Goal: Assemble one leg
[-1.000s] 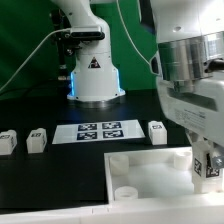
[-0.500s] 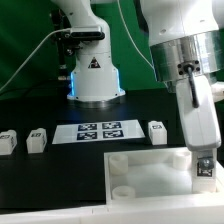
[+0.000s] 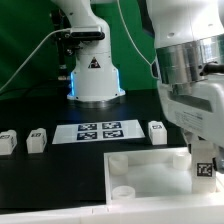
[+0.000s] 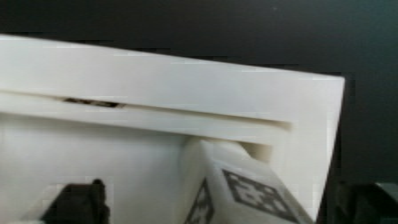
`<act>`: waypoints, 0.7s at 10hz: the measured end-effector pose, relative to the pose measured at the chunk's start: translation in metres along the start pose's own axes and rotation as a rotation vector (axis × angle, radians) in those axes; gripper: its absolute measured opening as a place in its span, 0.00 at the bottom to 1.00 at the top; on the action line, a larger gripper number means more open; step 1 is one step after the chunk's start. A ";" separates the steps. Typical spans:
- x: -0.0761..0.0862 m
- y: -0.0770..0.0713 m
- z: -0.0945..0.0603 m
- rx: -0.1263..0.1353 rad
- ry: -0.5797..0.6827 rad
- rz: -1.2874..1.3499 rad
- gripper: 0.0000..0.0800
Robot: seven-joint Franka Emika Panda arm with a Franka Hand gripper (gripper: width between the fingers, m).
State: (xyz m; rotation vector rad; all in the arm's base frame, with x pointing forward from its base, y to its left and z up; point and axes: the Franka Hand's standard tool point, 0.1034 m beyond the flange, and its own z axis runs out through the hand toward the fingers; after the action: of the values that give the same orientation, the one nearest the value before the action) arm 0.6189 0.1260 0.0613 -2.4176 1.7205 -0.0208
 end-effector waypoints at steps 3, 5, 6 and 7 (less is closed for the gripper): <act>0.000 0.000 0.001 -0.004 0.003 -0.117 0.81; -0.001 -0.003 -0.012 0.004 -0.015 -0.143 0.81; -0.001 -0.009 -0.028 0.021 -0.026 -0.167 0.81; -0.001 -0.014 -0.038 0.034 -0.027 -0.169 0.81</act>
Offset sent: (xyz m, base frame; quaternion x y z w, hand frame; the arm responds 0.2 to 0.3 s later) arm 0.0000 0.0000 0.0000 0.0000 0.0000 0.0000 1.0000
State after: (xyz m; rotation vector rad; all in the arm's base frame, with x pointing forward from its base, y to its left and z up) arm 0.6270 0.1265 0.1009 -2.5191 1.4876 -0.0394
